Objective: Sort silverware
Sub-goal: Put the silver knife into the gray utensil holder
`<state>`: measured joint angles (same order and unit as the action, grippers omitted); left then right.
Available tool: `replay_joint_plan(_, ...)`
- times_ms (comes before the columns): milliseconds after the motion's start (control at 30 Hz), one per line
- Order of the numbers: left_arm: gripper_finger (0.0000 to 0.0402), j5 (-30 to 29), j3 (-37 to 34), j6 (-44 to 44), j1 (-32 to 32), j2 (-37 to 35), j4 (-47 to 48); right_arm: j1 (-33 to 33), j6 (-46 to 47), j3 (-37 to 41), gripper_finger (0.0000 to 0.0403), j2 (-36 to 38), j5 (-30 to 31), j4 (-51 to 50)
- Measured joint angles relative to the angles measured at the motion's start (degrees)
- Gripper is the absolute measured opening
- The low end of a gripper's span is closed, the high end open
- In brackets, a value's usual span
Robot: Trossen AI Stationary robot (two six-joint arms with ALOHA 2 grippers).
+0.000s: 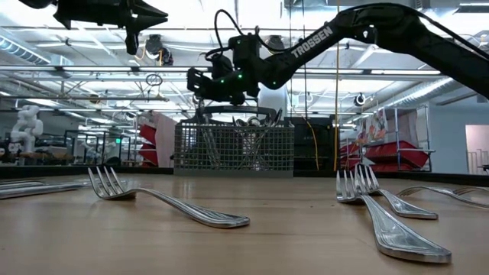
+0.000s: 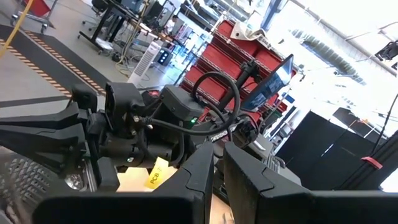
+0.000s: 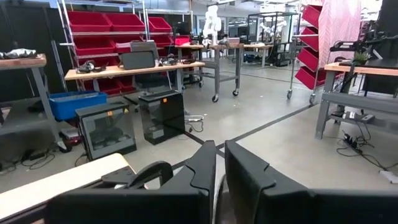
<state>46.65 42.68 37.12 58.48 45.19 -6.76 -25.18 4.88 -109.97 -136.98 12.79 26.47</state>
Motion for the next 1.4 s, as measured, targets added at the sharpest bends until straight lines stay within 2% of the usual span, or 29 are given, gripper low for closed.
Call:
replay_joint_plan(200, 0.0045, 1.2, 0.0, 0.1, 0.0, 0.0, 0.0, 0.5, 3.4, 0.4, 0.0029, 0.5, -1.6, -2.4)
replay_joint_plan(300, 0.0045, 2.6, 0.0, 0.1, 0.0, -0.2, 0.0, 1.1, 2.6, 0.6, 0.0029, 0.8, -8.3, -6.5)
replay_joint_plan(367, 0.0045, 3.8, 0.0, 0.1, 0.0, -0.2, 0.1, 2.3, -0.8, 0.6, 0.0029, 3.6, -13.6, -13.0)
replay_joint_plan(433, 0.0045, 5.5, 0.0, 0.0, 0.0, -0.2, 1.8, 4.9, -6.9, 0.6, 0.0029, 8.4, -16.4, -21.4)
replay_joint_plan(567, 0.0045, 8.8, 0.0, -5.7, 0.0, 0.0, 9.2, 11.5, -17.6, -0.2, 0.0029, 20.0, -16.4, -34.7)
replay_joint_plan(667, 0.0045, 16.0, 0.0, -12.5, -0.4, -0.2, 18.2, 15.3, -18.4, -0.2, 0.0029, 24.3, -15.8, -46.4)
replay_joint_plan(733, 0.0045, 17.3, 0.0, -16.6, -1.5, -0.4, 26.7, 17.7, -16.5, 0.2, 0.0029, 25.8, -15.1, -54.9)
replay_joint_plan(867, 0.0042, 11.6, 0.0, -26.4, -5.3, -0.7, 45.4, 22.0, -10.1, 0.4, 0.0029, 29.8, -16.4, -69.9)
replay_joint_plan(933, 0.0036, 5.6, 0.0, -30.8, -8.2, -0.6, 54.6, 23.5, -7.8, -0.1, 0.0029, 31.8, -15.7, -75.5)
replay_joint_plan(1033, 0.0024, -5.9, 0.0, -34.9, -13.3, -0.6, 62.5, 26.3, -5.7, -0.1, 0.0029, 31.7, -13.6, -80.4)
replay_joint_plan(1100, 0.0017, -11.5, -0.5, -34.6, -16.8, -0.6, 62.8, 28.3, -5.0, 0.4, 0.0029, 30.4, -12.4, -80.8)
replay_joint_plan(1167, 0.0012, -14.4, -1.4, -32.9, -20.4, -0.4, 61.8, 29.7, -4.9, 0.5, 0.0029, 30.0, -11.6, -81.7)
replay_joint_plan(1400, 0.0007, -16.6, -4.2, -25.7, -33.6, 1.6, 54.3, 31.7, -6.2, 0.2, 0.0029, 27.7, -10.6, -79.1)
